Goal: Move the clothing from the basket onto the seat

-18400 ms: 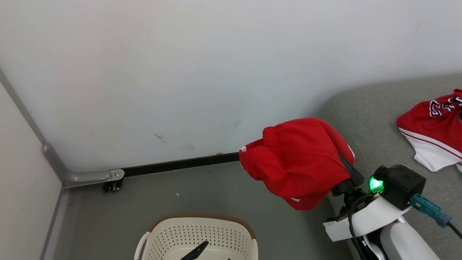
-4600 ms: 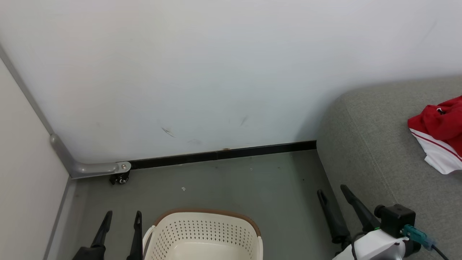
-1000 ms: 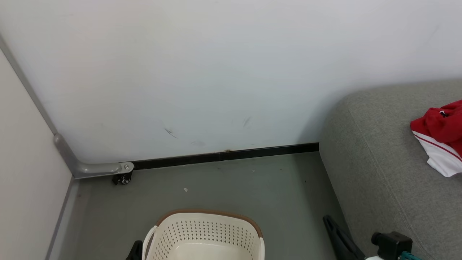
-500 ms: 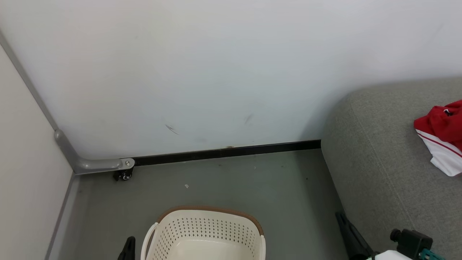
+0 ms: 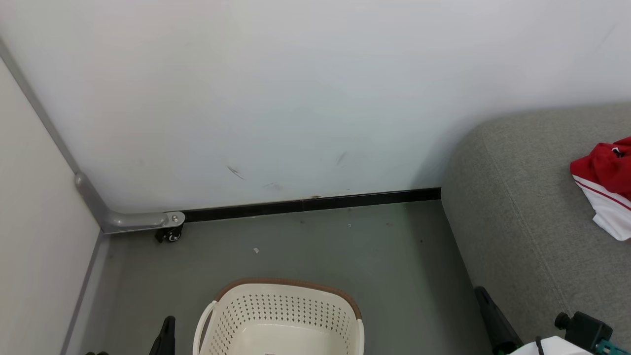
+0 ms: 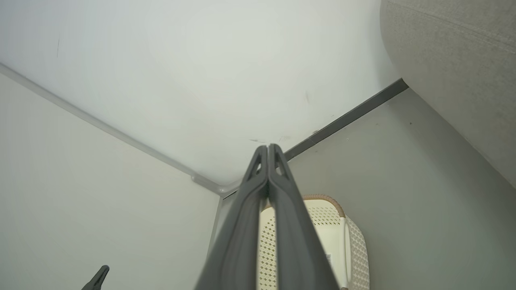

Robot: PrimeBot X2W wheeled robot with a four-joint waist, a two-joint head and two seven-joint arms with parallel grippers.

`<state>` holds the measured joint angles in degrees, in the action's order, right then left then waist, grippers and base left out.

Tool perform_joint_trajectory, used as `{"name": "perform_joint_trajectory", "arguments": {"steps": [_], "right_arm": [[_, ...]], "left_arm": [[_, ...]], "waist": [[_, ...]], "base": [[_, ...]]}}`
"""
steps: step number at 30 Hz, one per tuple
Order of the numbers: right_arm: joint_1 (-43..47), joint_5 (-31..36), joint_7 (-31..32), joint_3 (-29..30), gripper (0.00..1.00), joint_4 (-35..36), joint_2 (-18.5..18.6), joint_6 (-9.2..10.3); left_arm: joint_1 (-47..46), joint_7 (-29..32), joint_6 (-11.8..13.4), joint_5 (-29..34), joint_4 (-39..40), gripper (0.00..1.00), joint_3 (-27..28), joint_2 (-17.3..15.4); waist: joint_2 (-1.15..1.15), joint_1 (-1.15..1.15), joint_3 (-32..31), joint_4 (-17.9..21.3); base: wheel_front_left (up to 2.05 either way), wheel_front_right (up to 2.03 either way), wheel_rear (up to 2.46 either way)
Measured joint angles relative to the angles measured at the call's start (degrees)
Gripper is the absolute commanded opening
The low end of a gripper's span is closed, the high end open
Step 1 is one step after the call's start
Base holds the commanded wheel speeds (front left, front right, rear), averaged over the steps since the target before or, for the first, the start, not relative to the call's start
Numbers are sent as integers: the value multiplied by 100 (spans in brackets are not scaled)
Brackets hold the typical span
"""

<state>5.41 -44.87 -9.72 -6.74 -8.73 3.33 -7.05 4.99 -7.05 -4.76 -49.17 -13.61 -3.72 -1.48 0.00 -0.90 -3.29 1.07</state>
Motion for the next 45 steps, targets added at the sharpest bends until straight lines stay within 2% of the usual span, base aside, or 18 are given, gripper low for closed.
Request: {"name": "perform_joint_trajectory", "arguments": {"steps": [5,11,17,26,33,45], "right_arm": [[-11,-428,107,48,0,-64,30,0],[-79,-854,175,87,0,-113,53,0],[-190,-1366,277,178,0,-156,92,0],[-255,-2207,434,266,0,-278,149,0],[-472,-2800,536,374,0,-318,209,0],[-608,-3798,711,488,0,-433,250,0]], "left_arm": [[-19,112,-1,-343,-3,0,68,-4],[-97,235,-22,-683,-14,0,133,-11],[-146,352,-48,-1083,-34,0,202,-14],[-297,552,-54,-1764,-79,0,327,-22],[-392,704,-102,-2259,-109,0,421,-29],[-592,956,-152,-3075,-140,0,575,-32]], "waist": [[0,-10,1,-9],[0,-8,13,-19],[0,16,47,-29],[0,66,135,-46],[0,80,194,-58],[0,85,265,-79]], "base": [[0,0,0],[0,0,0],[0,0,0],[0,0,0],[0,0,0],[0,0,0]]}}
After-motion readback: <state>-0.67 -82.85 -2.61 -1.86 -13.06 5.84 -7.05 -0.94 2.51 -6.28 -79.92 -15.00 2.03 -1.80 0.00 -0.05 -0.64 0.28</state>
